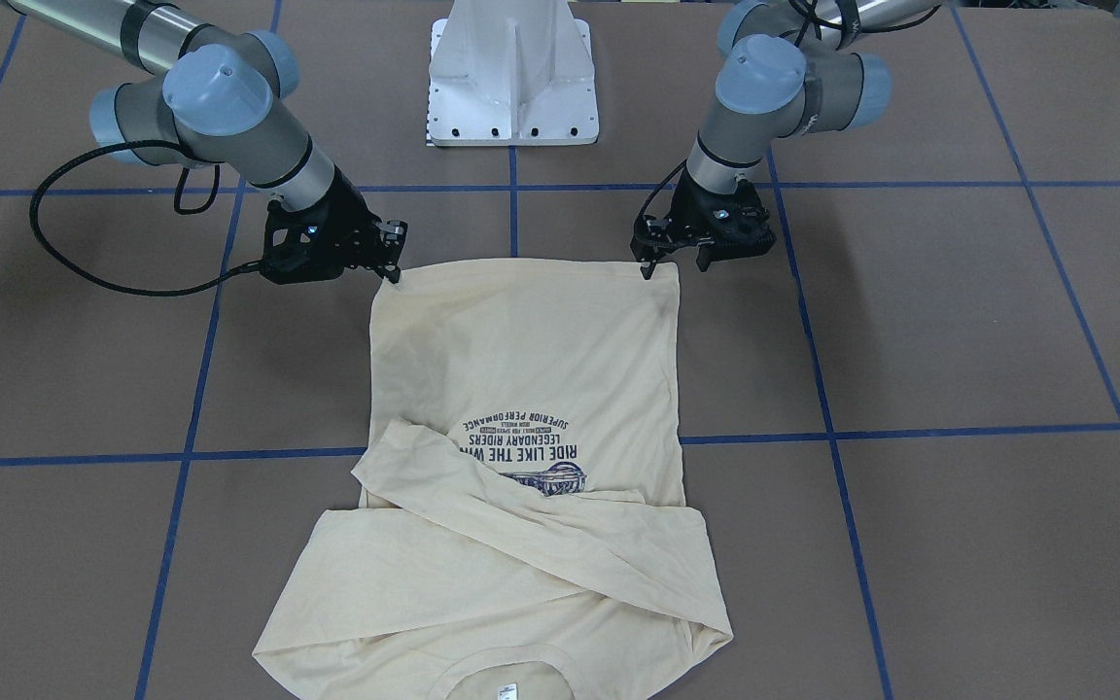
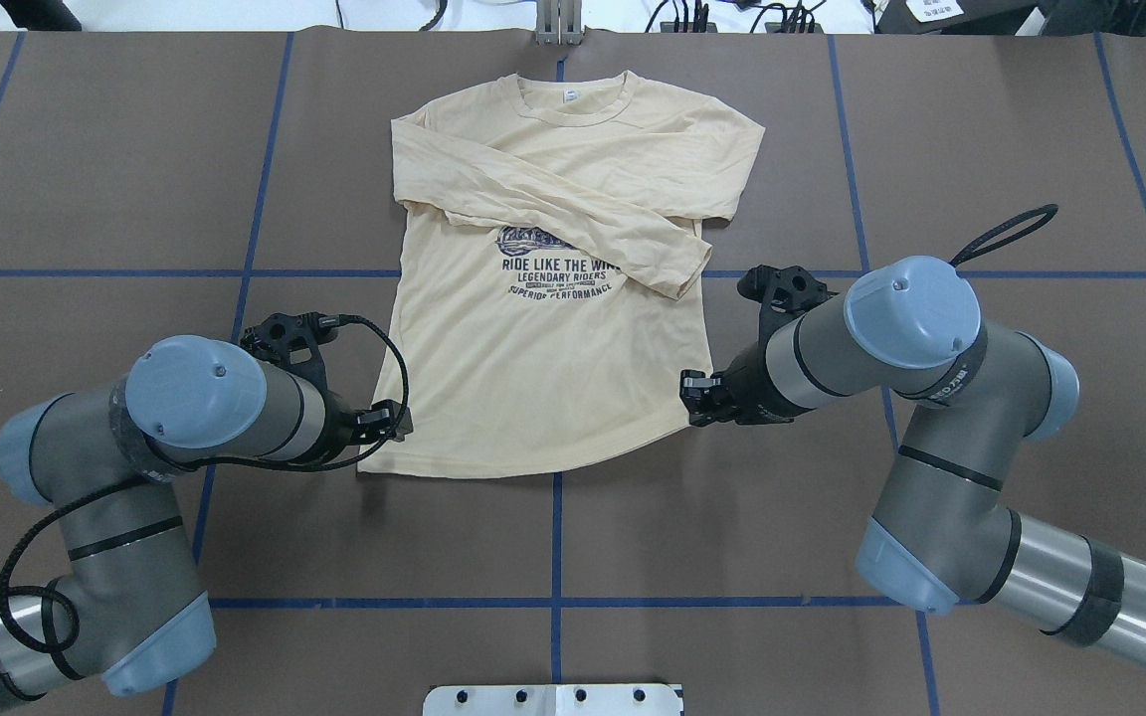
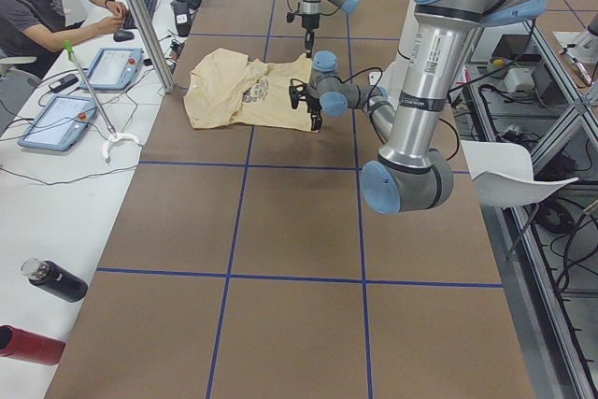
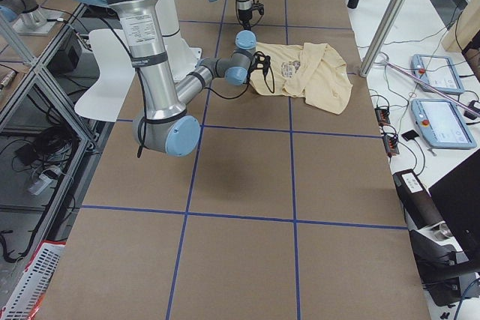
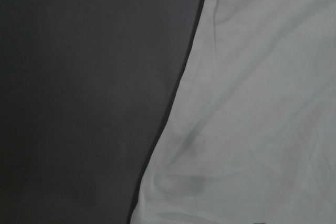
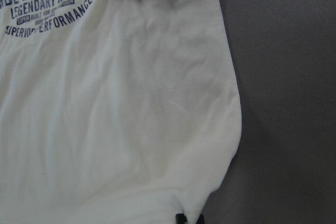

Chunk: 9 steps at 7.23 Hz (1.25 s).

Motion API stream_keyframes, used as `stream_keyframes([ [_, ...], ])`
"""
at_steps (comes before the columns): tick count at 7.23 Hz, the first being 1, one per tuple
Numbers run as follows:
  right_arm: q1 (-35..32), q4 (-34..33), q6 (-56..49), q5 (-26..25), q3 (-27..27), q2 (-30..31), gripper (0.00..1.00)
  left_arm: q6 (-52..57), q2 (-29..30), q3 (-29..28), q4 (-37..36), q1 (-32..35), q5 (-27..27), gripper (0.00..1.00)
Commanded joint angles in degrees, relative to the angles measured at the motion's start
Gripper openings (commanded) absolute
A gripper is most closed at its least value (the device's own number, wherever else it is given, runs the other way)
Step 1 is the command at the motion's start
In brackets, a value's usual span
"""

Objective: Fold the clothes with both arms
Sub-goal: 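Grasp both hem corners nearest the robot with both grippers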

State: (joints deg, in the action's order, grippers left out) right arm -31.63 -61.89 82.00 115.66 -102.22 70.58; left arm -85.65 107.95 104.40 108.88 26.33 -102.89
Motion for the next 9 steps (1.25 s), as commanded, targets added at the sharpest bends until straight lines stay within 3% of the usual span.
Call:
stream_keyframes([
  [1, 0.0, -0.1, 0.0, 0.0, 0.0, 0.0, 0.00, 0.0, 0.0, -1.1, 0.0, -0.2, 0.0, 0.88],
  [4, -0.4, -0.1, 0.0, 0.0, 0.0, 0.0, 0.00, 0.0, 0.3, -1.2, -0.1, -0.5, -0.1, 0.82],
  [9, -0.5, -0.1, 0.0, 0.1, 0.0, -0.2, 0.00, 0.0, 0.5, -1.3, -0.2, -1.3, -0.1, 0.61],
])
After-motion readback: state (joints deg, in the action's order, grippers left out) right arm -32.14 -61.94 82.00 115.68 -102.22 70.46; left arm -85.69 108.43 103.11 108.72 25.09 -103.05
